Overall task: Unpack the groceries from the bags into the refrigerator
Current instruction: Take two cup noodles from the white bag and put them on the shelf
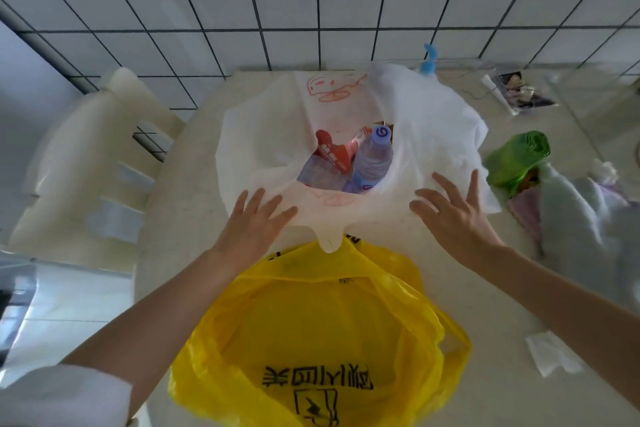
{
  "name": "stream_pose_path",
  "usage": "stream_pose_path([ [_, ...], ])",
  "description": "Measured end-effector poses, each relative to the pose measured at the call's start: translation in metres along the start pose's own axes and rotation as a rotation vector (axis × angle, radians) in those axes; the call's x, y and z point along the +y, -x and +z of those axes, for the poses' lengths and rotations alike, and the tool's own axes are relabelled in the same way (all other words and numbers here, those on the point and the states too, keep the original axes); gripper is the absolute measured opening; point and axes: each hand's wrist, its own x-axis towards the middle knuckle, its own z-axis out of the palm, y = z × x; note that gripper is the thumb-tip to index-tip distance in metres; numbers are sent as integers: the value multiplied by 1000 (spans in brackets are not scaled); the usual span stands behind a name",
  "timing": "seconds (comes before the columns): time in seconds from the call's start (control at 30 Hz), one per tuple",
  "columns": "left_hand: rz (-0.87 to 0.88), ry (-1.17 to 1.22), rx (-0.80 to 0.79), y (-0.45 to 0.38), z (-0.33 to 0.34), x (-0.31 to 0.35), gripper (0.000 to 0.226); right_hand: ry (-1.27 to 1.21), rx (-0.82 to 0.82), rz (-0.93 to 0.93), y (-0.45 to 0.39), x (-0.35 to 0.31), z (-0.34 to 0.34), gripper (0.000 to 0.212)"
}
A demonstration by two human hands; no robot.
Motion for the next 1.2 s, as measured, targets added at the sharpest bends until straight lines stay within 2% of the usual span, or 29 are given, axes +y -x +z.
stream_pose_path([
  [0.07, -45, 53, -71, 4, 8, 1, 58, -27, -85, 1, 17, 4, 9, 35],
  [0.13, -116, 90, -52, 9, 15, 1, 39, -43, -188, 6, 25, 10, 14, 36],
  [0.2, -182, 145, -95, 11, 21, -4, 61, -54, -229, 26, 23, 14, 13, 29],
  [0.23, -224, 154, -67, 12, 21, -8, 69, -63, -208, 35, 19, 15, 11, 25],
  [0.27, -255, 158, -31, 9, 22, -12, 73, -89, -195, 54, 13, 14, 7, 30],
  [0.33, -310, 169, 4, 2, 16, -18, 74, -154, -129, 86, -8, 10, -4, 41],
  [0.43, -340, 162, 171, -17, 3, -25, 60, -184, 8, 66, -46, 8, -12, 35],
  [0.53, -341, 135, 264, -33, -7, -32, 73, -143, 9, 51, -83, 17, -13, 46],
  [0.63, -333, 100, 252, -49, -15, -40, 89, -57, -70, 30, -110, 37, -9, 62],
  [0.73, -373, 84, 191, -67, -24, -50, 95, 70, -151, -80, -130, 57, -1, 69],
  [0.93, -413, 7, 99, -102, -37, -75, 104, 230, -118, -257, -160, 83, 14, 80],
  [1.2, -431, -100, 113, -138, -38, -113, 104, 153, -154, -160, -207, 110, 15, 82],
])
